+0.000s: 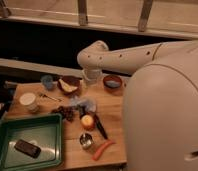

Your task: Stack cups on top of each other

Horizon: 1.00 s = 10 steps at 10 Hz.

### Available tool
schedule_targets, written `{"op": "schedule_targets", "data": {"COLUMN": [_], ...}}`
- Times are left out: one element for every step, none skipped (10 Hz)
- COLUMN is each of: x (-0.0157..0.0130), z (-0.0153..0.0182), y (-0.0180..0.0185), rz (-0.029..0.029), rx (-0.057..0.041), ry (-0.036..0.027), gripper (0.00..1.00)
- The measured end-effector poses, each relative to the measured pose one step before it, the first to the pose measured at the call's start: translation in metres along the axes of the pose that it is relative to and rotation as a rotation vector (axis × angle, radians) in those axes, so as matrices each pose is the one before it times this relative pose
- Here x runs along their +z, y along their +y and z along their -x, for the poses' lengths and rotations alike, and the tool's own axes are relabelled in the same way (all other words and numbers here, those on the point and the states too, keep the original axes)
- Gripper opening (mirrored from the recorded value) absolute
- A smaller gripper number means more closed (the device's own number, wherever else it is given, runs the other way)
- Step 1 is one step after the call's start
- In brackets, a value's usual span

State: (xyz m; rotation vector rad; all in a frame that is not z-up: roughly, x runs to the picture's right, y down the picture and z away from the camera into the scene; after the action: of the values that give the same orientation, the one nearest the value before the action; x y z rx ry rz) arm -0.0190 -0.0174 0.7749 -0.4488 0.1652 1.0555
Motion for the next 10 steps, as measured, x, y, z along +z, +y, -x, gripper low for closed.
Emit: {"op": "schedule_targets", "data": {"x": [0.00013, 0.00107, 0.00456, 0.00635, 0.00285, 0.00149, 0.00210, 0.00462, 0.00253, 0.00399], "z": [-0.00125, -0.00126, 0.00218, 0.00633, 0.01062, 0.01478, 0.01613, 0.02845, 0.01392, 0.02057], "y": [-0.00134, -0.00191, -0.00025, 0.00231, 0.00535, 0.00861, 0.01009, 0.01965, 0.00975, 0.01389], "rz": [-0.00157, -0.00429, -0.00417, -0.00141, 0.00177, 0.00313, 0.00266, 0.00815, 0.00546, 0.01001], "rx": [0.00435, 0.00927, 0.01266, -0.00035, -0.00702, -0.01265, -0.01388, -0.02745, -0.01704, -0.02612], "ry": [0.00131, -0.00046, -0.00820, -0.01700, -0.01732, -0.01943, -0.01843, -0.02961, -0.01399, -0.02022], "gripper": [0.60, 0.60, 0.60, 0.60, 0.60, 0.60, 0.60, 0.60, 0.60, 0.60]}}
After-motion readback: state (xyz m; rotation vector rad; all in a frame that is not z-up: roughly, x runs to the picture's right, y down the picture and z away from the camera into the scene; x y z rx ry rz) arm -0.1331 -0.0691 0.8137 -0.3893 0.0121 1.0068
